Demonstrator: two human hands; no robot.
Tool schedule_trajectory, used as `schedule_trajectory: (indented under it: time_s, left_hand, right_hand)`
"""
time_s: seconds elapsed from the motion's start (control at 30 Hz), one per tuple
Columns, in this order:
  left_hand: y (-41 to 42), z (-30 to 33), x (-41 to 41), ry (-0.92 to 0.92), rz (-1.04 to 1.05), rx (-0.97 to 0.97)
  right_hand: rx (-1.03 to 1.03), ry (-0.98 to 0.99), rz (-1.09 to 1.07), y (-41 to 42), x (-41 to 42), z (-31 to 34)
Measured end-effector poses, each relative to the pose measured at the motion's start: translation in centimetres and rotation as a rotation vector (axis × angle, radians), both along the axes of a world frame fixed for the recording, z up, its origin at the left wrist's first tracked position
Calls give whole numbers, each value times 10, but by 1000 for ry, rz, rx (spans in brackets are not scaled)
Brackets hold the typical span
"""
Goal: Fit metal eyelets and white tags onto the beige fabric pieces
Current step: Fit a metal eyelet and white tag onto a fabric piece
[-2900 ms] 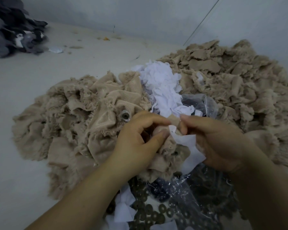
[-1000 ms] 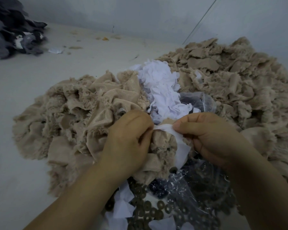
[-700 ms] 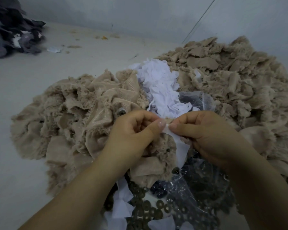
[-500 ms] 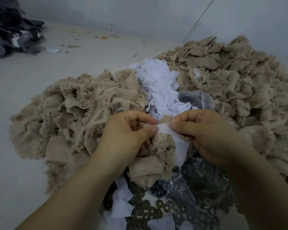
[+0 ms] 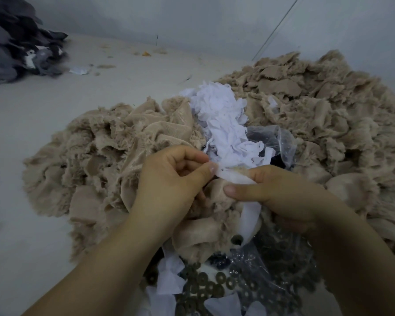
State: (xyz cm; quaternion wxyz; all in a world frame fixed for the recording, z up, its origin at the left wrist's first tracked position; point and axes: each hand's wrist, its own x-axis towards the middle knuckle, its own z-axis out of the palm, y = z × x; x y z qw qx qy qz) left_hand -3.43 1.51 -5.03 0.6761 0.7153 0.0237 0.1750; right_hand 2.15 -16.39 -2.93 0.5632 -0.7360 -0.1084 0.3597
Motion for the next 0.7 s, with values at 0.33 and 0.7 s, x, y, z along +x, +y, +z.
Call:
schedule_trajectory:
  time_s: [0.33,0.7]
  left_hand:
    - [-14,0,-11,12,5,361]
    - [-16,1,-6,56,-46,66]
  right_hand:
    - [356,207,-235,5,-6,11]
    - [209,171,-337,6,-5,6]
